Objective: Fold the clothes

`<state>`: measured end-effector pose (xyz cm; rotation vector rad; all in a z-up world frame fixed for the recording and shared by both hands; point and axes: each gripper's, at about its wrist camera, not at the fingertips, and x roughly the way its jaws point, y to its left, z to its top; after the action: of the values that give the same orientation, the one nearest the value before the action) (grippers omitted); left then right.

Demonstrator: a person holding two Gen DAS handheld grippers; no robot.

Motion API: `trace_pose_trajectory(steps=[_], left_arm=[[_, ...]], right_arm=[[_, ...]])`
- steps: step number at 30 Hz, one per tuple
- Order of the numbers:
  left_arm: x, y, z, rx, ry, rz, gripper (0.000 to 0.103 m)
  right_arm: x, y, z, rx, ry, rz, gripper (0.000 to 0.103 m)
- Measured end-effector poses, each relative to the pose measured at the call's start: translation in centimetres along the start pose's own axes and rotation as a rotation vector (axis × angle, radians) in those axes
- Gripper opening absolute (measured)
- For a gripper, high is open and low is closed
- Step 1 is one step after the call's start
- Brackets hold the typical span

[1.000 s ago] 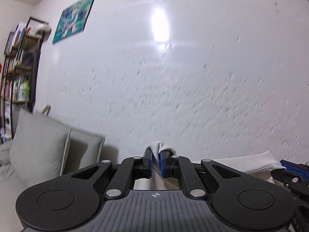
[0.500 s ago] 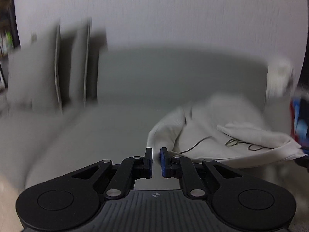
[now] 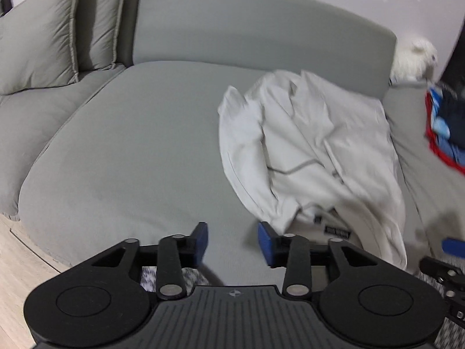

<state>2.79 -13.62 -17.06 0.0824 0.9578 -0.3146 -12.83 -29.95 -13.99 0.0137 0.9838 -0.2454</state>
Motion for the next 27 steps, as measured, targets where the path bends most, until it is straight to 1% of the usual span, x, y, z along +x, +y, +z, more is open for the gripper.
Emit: trace_pose_trajectory(steps=[4,5,7,9,11,16,20,24,27], left_arm=[[2.5,1.4,1.0,-0.091,0.039,0.018,0.039],[3.0,1.4,1.2,-0.093,0.045,0.025,0.039],[3.6,0.8,1.7,-0.069,0.045,0.031,0.039],[4.0,-0.2,2.1,-0.023,0.032,0.02,0.039],[4.3,-1.3,2.4,0.025,0.014,-0.005,0.039],[5.8,-4.3,3.8,0.137,-0.022,-0.06,0.039],[7.7,-5.0,5.0,0.137,-0.008,-0.063,0.04],[10.0,-4.4,6.3,0.093,0.029,-0.053,0.04],[10.8,-4.0,6.6,0.083,0.044,-0.05,0.04]], right_arm=[[1.5,-2.5,0.0,0.146,-0.019,0.002,0.045],[2.0,-3.1,0.0,0.176,-0.02,0.003,0.045],[3.5,-3.7,0.7,0.189,-0.022,-0.009,0.045],[4.9,-3.9,1.6,0.193,-0.026,-0.016,0.045],[7.1,-3.8,3.3,0.184,-0.036,-0.007,0.045],[11.7,-2.1,6.7,0.135,-0.025,0.016,0.045],[15.2,-1.0,9.0,0.115,-0.015,0.044,0.045],[18.7,-0.3,10.7,0.116,0.003,0.063,0.045],[21.9,0.2,11.7,0.107,0.031,0.019,0.043]])
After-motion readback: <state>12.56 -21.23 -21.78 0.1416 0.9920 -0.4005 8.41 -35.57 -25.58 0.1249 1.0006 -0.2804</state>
